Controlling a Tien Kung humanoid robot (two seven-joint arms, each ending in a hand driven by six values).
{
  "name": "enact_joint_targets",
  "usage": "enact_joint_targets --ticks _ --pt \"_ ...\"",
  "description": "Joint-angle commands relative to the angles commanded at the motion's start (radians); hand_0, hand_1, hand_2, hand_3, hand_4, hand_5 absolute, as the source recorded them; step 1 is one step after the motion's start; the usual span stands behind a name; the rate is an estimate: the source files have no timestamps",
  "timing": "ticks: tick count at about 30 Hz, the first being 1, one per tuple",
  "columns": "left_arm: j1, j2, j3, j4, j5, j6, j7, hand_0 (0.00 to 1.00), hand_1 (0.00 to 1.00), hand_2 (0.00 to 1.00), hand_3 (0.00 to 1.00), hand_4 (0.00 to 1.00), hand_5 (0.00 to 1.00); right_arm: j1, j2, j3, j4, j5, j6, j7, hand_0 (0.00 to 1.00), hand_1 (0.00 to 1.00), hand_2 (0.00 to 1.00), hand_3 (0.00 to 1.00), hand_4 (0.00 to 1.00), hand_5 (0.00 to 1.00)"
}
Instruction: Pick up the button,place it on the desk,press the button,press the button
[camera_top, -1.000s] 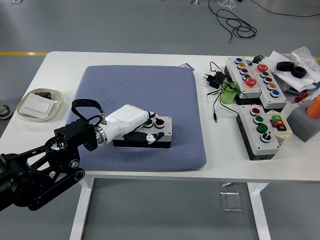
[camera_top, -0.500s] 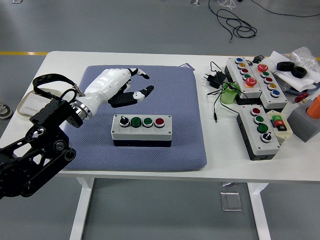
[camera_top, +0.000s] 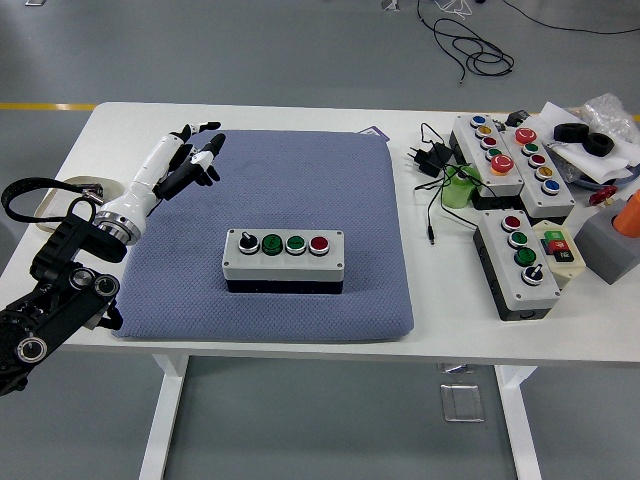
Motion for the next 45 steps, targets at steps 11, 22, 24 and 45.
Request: enact_joint_targets --ticks 11,22,24,45 --pt "0.011 0.001 0.000 0.017 -0.462 -0.027 -0.006 0.820 0.870 0.926 0.921 0.682 0.998 0.001 0.000 0.004 0.000 -0.004 0.000 0.000 0.637 0.477 0.617 0.563 0.303 0.222" --pt "0.013 0.003 0.000 0.023 -0.631 -0.029 -0.013 0.810 0.864 0.925 0.932 0.693 0.998 0.004 0.000 0.002 0.000 -0.004 0.001 0.000 0.636 0.477 0.617 0.563 0.303 0.222" --pt "0.014 0.004 -0.003 0.022 -0.631 -0.029 -0.013 0.810 0.864 0.925 0.932 0.693 0.998 0.004 0.000 0.002 0.000 -0.002 0.000 0.001 0.636 0.477 0.617 0.563 0.303 0.222" --pt "0.019 0.006 -0.003 0.028 -0.650 -0.031 -0.013 0.811 0.858 0.917 0.935 0.697 0.998 0.005 -0.001 0.002 0.000 -0.003 0.001 0.001 0.636 0.477 0.617 0.562 0.302 0.225"
